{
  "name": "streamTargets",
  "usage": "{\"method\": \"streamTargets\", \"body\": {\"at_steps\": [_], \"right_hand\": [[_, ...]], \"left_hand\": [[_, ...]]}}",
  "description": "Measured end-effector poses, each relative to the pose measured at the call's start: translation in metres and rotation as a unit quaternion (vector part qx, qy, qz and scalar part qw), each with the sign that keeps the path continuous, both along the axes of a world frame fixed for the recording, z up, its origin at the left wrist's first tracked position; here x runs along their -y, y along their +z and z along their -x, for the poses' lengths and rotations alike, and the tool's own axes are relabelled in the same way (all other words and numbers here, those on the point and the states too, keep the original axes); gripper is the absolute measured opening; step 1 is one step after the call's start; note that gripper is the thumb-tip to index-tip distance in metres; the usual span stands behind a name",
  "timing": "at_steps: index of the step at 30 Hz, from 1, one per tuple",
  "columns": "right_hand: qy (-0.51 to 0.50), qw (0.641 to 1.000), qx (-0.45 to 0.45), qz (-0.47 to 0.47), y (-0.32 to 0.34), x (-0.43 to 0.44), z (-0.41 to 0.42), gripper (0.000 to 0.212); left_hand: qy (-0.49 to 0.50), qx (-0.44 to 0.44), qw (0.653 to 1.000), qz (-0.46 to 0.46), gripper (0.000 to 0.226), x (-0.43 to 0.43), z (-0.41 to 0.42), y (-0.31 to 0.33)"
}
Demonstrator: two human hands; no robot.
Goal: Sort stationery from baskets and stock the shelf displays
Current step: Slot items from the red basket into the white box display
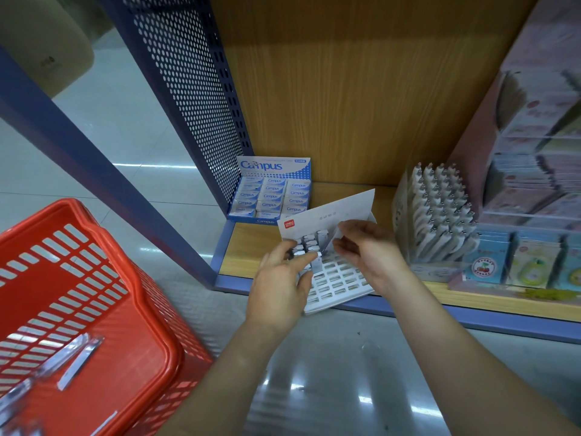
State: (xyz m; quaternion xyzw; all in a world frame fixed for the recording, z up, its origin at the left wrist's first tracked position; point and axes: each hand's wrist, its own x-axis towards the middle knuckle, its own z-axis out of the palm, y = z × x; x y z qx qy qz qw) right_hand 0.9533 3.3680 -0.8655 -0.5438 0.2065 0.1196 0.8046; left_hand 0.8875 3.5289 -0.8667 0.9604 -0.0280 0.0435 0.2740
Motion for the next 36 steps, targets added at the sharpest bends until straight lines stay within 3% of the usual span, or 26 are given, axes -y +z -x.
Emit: {"method": "streamTargets", "body": {"at_steps": [5,12,16,21,26,31,36], "right_hand": [[0.047,0.997,0.005,0.068,0.001,-0.003,-0.002,0.012],[0.068,0.997,-0.033,0.019,-0.003,-0.005,0.001,0.011],[0.036,0.999,-0.04,0.0,-0.003,-0.006,0.003,0.008],[0.028,0.999,-0.026,-0.028,-0.006,-0.004,0.006,0.012],[0.076,0.996,0.03,0.042,-0.011,-0.006,0.013,0.025],[0.147,0.971,0.065,0.177,-0.024,-0.009,0.018,0.034],[0.165,0.966,0.079,0.182,-0.019,-0.02,0.022,0.044]], "left_hand": [[-0.008,-0.003,1.0,-0.016,0.035,-0.001,-0.005,0.007],[-0.047,-0.017,0.998,0.037,0.047,0.005,-0.023,0.024],[-0.096,-0.054,0.993,-0.039,0.058,0.008,-0.03,0.021],[-0.116,-0.028,0.989,-0.09,0.066,0.007,-0.03,0.021],[-0.129,-0.021,0.985,-0.112,0.071,0.005,-0.027,0.016],[-0.126,-0.021,0.985,-0.113,0.068,0.002,-0.027,0.013],[-0.111,0.001,0.99,-0.084,0.059,0.0,-0.019,0.011]]}}
